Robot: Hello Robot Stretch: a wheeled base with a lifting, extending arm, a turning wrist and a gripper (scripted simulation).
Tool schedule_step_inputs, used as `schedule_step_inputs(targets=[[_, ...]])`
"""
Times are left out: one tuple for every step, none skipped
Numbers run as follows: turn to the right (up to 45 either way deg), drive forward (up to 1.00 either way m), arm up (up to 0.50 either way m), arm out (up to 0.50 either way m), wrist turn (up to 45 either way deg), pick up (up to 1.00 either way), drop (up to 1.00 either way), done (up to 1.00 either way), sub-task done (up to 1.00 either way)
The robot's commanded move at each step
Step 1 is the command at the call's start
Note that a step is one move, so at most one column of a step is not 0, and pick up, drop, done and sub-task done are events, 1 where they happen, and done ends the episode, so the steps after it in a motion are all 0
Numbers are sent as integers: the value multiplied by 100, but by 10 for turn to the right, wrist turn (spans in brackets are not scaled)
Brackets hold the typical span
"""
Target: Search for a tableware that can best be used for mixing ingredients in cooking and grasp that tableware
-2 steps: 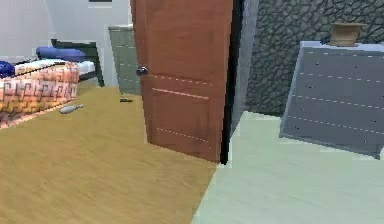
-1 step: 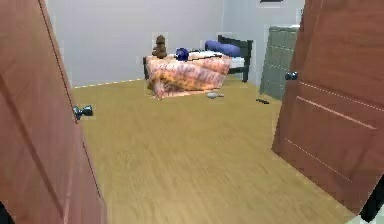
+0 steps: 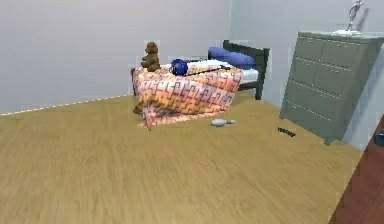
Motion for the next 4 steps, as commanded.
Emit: schedule_step_inputs(targets=[[-180,0,0,0,0,0,0,0,0],[0,5,0,0,0,0,0,0,0],[-60,0,0,0,0,0,0,0,0],[0,55,0,0,0,0,0,0,0]])
